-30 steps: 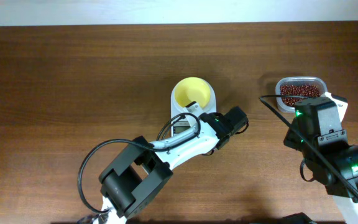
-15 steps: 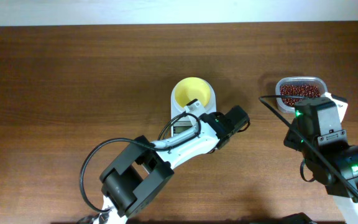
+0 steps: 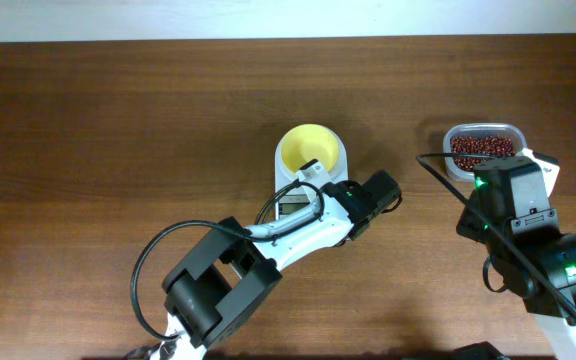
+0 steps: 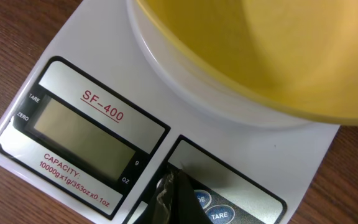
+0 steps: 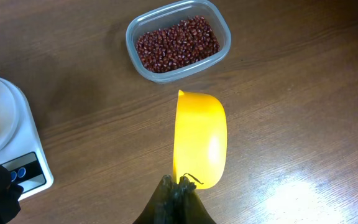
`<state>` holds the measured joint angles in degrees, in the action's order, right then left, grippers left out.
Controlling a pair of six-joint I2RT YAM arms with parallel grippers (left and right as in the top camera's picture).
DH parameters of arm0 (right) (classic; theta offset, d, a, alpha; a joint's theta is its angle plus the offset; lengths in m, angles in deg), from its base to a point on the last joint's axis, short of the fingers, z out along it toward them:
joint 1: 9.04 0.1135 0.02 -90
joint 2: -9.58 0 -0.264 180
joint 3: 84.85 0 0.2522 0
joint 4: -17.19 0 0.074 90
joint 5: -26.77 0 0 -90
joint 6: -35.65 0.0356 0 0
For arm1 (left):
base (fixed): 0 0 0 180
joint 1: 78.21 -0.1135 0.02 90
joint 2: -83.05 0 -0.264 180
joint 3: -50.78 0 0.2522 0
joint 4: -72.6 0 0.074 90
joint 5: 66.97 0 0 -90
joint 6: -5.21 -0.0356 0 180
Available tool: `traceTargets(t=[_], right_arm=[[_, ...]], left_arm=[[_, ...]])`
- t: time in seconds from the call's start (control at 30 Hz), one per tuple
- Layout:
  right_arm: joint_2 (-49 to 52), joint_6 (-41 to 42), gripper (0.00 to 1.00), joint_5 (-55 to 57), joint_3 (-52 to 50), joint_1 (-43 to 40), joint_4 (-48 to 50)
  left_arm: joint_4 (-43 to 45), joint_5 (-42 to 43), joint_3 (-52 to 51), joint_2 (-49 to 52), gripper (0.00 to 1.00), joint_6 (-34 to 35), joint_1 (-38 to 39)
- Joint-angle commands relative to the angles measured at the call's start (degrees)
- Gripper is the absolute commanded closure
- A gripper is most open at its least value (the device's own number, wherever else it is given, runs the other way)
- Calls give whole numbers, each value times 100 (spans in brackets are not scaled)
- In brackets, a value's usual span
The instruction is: Scoop item into bowl and weigh 50g on scale
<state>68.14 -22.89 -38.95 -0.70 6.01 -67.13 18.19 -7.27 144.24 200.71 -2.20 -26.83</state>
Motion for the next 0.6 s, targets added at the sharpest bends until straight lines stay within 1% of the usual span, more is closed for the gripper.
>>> traceTargets(t=[0.0,0.57], right_arm=[[-7,24,96,11,109,26,-20],[-7,24,96,13,109,26,-20]], left_arm=[[9,-127,-50,168,100,72,28],[68,-101,-50,341,100,70,24]])
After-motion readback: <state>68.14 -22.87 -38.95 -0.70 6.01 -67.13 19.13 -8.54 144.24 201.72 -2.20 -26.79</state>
